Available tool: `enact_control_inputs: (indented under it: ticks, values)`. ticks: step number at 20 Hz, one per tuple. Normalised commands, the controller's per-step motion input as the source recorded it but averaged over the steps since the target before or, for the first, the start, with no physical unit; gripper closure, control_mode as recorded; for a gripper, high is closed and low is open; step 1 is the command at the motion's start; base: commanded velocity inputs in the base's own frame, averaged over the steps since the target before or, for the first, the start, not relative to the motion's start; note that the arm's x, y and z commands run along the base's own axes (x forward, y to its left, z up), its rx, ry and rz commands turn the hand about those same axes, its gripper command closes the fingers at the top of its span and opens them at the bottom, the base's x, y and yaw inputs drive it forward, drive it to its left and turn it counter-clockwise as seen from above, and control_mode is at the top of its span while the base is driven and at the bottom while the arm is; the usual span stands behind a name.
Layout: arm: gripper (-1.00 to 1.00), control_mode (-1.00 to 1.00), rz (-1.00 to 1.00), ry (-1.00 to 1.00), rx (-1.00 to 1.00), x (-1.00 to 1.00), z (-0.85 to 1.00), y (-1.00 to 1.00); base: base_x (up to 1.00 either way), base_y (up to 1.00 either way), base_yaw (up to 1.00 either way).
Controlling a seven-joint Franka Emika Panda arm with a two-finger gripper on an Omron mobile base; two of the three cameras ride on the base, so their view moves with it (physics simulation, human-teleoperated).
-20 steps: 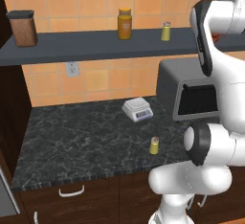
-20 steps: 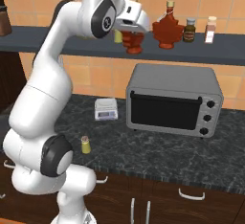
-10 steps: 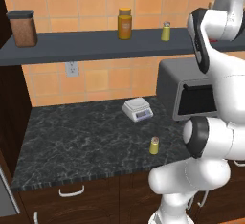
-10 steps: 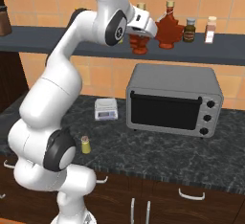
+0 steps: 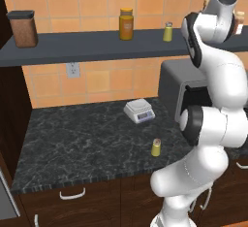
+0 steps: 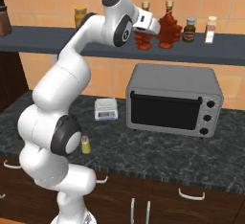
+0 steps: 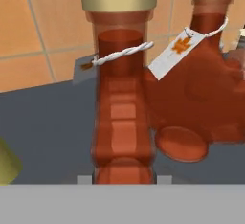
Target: Put the shaker and condiment bottle from the counter next to their counterparts in the cabinet.
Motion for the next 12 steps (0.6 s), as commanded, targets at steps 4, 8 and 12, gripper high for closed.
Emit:
enact_control_inputs:
  ticks: [4,8,12]
  values:
    - [-1.00,-1.00,0.00,-0.23,-0.01,0.40,-0.52,-0.34,0.00,0.00,0.00]
    - [-1.00,-1.00,0.00,-0.14,0.00,-0.10,-0.42,-0.14,0.00,0.00,0.00]
    - [-1.00,-1.00,0.00,-0.05,0.00,-0.57,-0.01,0.27,0.00,0.00,0.00]
